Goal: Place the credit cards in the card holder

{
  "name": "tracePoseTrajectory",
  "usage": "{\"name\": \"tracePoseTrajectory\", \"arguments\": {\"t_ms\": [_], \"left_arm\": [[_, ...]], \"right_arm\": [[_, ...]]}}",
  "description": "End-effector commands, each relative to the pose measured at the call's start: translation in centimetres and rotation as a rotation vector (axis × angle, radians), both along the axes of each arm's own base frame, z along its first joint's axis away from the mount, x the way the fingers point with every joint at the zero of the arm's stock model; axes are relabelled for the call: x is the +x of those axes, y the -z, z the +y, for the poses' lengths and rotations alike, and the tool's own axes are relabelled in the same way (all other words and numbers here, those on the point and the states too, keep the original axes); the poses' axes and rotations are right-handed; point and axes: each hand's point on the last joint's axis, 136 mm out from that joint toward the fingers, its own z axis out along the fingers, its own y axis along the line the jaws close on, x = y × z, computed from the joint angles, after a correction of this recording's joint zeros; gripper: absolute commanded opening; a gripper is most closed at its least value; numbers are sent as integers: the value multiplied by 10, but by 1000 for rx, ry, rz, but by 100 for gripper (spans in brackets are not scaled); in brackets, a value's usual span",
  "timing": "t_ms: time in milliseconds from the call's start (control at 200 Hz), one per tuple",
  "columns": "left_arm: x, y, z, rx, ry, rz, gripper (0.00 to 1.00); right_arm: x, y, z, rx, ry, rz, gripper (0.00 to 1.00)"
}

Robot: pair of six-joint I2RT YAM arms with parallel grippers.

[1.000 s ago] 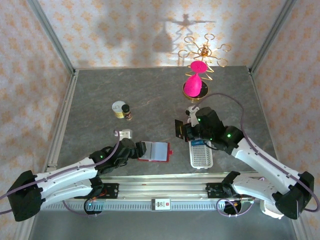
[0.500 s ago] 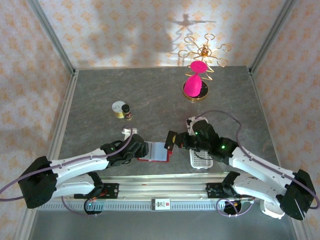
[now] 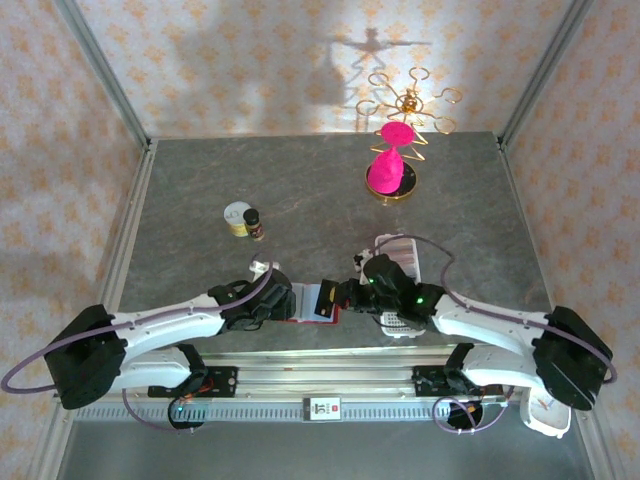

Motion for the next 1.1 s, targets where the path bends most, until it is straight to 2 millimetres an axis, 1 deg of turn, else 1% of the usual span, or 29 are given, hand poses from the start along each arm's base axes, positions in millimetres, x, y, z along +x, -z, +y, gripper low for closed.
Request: {"name": "tracePoseTrajectory", "arguments": {"t_ms": [0, 115, 285, 350, 491, 626, 751, 981, 1056, 1096], "left_arm": [[4, -6, -7, 14, 43, -11, 67], [8, -6, -7, 26, 33, -20, 66], [10, -2, -16, -1, 53, 1, 66], [9, 0, -16, 5, 56, 13, 65], [9, 6, -10, 36, 49, 19, 65], [6, 11, -10, 26, 48, 36, 61], [3, 17, -5, 36, 42, 46, 59], [0, 21, -6, 21, 46, 53, 55], [-2, 23, -5, 22, 47, 60, 53], [-2, 23, -4, 25, 44, 58, 49]], "right_arm": [[5, -1, 10, 38, -3, -23, 0], [7, 9, 14, 20, -13, -11, 0], [9, 18, 23, 14, -32, 9, 0], [10, 22, 25, 7, -33, 18, 0], [11, 21, 28, 19, -39, 20, 0], [12, 19, 30, 28, -36, 20, 0], [14, 16, 32, 37, -32, 15, 0], [17, 19, 36, 54, -19, 26, 0], [17, 22, 37, 52, -18, 32, 0], [18, 22, 38, 52, -16, 31, 0]]}}
